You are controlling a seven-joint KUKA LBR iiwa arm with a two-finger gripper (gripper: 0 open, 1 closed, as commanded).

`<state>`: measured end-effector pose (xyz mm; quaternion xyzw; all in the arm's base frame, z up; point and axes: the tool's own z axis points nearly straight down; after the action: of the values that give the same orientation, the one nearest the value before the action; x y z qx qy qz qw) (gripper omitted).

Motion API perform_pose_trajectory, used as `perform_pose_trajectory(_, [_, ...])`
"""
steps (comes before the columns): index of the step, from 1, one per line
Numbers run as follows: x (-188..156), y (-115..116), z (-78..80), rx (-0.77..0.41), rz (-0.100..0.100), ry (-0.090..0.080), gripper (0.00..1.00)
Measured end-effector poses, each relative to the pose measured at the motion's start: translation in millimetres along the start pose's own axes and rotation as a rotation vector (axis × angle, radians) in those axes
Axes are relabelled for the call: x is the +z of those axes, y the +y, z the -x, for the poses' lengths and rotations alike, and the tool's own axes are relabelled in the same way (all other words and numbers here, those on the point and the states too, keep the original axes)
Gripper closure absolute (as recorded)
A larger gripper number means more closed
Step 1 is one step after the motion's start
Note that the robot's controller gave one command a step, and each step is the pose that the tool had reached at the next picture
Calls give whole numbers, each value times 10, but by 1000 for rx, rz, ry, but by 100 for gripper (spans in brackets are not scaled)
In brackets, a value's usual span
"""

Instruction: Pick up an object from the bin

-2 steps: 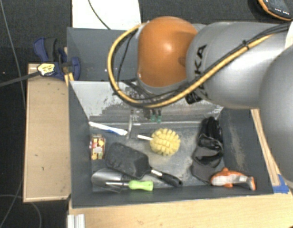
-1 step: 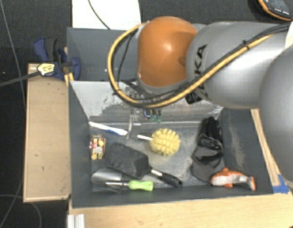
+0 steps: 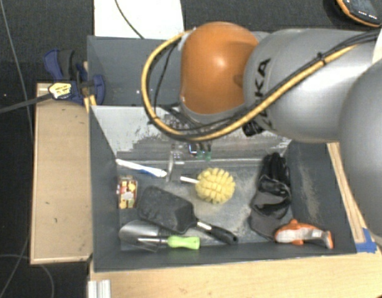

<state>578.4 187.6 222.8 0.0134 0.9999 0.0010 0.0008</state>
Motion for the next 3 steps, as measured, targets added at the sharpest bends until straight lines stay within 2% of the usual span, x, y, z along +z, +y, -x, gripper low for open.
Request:
perform_pose_trajectory(1, [349,187,-82,-1,0,0,0])
perform_pose_trajectory(2, [453,-528,-10,-1,0,-1,0])
perform_pose_trajectory(3, [409,-7,135,-62,3,-5,0])
